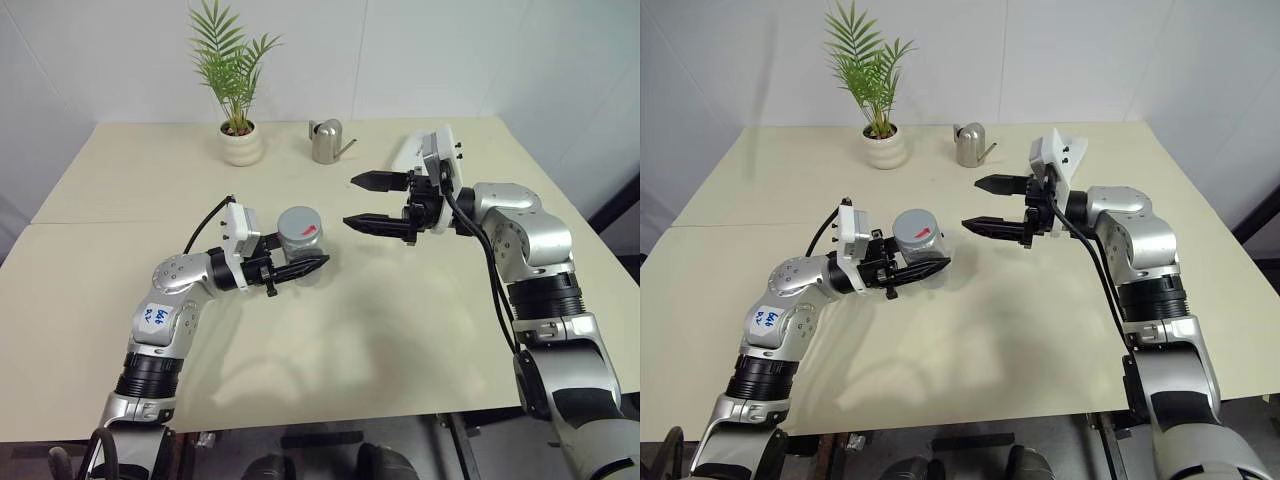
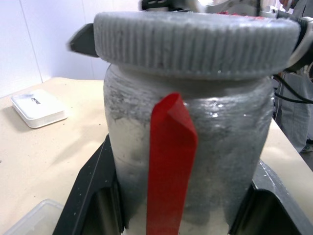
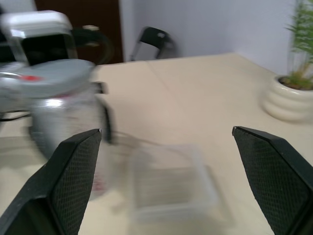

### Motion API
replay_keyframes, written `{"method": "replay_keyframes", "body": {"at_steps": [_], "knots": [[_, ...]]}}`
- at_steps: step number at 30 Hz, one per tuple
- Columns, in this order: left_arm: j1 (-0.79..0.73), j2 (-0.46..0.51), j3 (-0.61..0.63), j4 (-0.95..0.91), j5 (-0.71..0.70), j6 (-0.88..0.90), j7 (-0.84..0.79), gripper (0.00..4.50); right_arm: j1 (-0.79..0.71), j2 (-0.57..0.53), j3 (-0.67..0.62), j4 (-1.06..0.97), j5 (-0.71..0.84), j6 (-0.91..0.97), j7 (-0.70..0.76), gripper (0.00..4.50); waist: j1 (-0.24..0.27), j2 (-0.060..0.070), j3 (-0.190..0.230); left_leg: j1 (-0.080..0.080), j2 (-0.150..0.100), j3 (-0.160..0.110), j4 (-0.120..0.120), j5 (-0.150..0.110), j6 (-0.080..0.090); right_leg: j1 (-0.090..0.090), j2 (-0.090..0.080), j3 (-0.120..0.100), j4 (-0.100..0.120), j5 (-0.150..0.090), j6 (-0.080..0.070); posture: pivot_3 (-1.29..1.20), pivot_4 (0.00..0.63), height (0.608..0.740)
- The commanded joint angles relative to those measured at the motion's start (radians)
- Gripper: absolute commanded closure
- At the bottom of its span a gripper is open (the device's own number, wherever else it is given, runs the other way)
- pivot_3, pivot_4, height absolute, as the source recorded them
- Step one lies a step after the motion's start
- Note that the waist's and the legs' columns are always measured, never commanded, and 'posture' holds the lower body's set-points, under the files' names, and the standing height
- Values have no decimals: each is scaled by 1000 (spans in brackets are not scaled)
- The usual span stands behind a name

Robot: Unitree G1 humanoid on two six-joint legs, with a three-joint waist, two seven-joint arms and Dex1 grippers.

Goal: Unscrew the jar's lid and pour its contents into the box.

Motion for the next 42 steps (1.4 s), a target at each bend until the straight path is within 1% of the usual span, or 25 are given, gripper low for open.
{"method": "replay_keyframes", "body": {"at_steps": [1, 4, 8, 12, 16, 24, 36, 42], "knots": [[-15, 6, 9, -20, -10, -3, 0, 2533, -4, 54, 3, -164, 72, 61, -33, 11, -3, 0, 0, 0, 0, 0, 0, 0, 0, 0, 0, 0, 0, 0, 0, 0, 150, 740], [-23, 3, 4, -13, -5, 1, 5, 2533, 6, 119, 43, -251, 72, 98, -95, 11, -2, 0, 0, 1, 1, 0, 0, 0, 0, 0, 0, 0, 1, 0, 0, 0, 150, 740], [-25, 0, -6, -14, -4, 11, 3, 2533, 1, 178, 101, -261, 12, 97, -176, 11, 1, 0, 0, 0, 0, -1, 1, 0, 0, 0, 0, 0, 1, 0, 0, 0, 150, 740], [-26, -1, -11, -17, -3, 16, 0, 2533, -3, 198, 134, -237, -28, 71, -201, 11, 6, 0, 0, 0, -1, -1, 1, 0, 0, 0, -1, 0, 1, 0, 0, 0, 150, 740], [-27, 1, -11, -18, -4, 17, -1, 2533, -8, 200, 138, -211, -52, 49, -205, 11, 0, 0, 0, 0, -1, -1, 0, 0, 0, 0, -1, 0, 1, 0, 0, 0, 150, 740], [-27, 4, -7, -21, -3, 17, 2, 2533, -9, 152, 92, -147, -58, 6, -178, 11, -2, 0, 0, 0, -1, -1, 0, 0, 0, 0, -1, 0, 1, 0, 0, 0, 150, 740], [-16, 8, -8, -21, -2, 14, 1, 2533, -9, 59, -12, -115, 27, 23, -116, 11, -1, 0, 0, 0, -1, -1, 1, 0, 0, 0, -1, 0, 1, 0, 0, 0, 150, 740], [-6, 14, -3, -28, -3, 15, 1, 2533, 8, 4, -40, -42, 15, -1, -84, 11, 0, 0, 0, 0, -1, 0, 1, 0, 0, 0, -1, 0, 1, 1, 0, 0, 150, 740]]}}
